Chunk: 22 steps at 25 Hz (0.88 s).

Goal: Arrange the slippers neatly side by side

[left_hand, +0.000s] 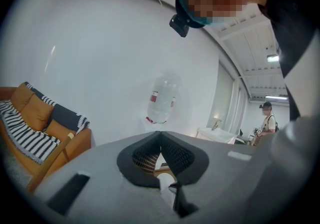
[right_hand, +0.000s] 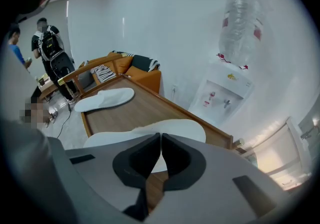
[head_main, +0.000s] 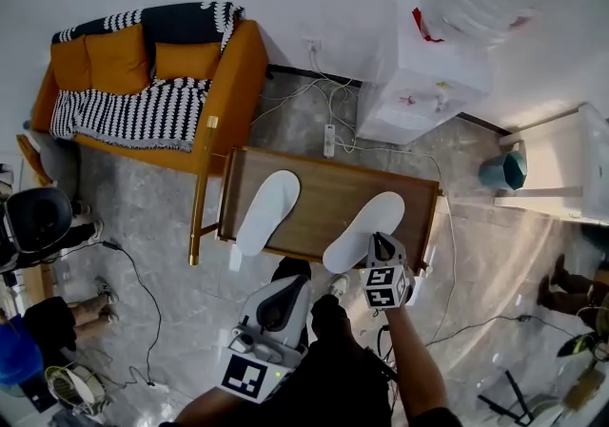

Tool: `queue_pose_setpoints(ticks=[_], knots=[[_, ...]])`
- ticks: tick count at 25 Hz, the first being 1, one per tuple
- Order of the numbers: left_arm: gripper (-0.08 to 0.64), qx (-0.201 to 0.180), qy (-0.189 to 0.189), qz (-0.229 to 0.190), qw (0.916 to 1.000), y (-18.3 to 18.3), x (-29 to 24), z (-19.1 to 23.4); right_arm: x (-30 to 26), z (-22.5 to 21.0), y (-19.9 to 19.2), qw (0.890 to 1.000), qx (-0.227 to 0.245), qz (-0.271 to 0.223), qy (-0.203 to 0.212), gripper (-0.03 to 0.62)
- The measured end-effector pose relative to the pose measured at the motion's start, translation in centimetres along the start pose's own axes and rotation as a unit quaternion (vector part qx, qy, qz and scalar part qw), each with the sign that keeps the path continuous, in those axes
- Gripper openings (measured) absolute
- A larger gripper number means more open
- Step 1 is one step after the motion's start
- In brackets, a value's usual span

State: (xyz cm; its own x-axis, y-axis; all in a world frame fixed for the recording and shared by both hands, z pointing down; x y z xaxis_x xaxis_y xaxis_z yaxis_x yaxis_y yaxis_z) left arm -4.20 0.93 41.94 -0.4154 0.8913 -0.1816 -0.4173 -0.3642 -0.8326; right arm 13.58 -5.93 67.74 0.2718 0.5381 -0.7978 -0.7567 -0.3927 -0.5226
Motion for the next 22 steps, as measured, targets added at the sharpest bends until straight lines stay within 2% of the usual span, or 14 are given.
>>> queue_pose_setpoints(ticks=[11, 17, 22], knots=[[0.017, 0.004, 0.021, -0.001, 0.9998, -0.1, 0.6, 1.1, -1.6, 0.2, 2.7, 0.996, 0.075, -0.035, 0.031, 0.018], [0.016, 0.006, 0.03, -0.002, 0.9995, 0.1, 0.8, 1.9, -2.7, 0.8, 3.6, 0.99, 0.12, -0.044, 0.051, 0.018], [0.017, 0.007, 0.036, -0.005, 0.9993, 0.3, 0.8, 2.5, -3.2, 1.3, 4.3, 0.986, 0.141, -0.051, 0.071, 0.017]])
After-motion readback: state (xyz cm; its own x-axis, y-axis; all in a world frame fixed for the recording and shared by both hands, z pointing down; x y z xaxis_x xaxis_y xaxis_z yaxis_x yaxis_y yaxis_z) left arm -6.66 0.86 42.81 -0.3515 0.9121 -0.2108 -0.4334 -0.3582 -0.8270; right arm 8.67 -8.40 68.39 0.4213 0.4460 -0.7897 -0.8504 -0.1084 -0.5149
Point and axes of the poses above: the fingertips, and each gripper's own axes: x backward along the fingers, z to its left, y out of its top, the point moved 3 cm from there along x, backward along the fingers, and after that the axes turned 15 degrees about x, right-handed, at the moved point
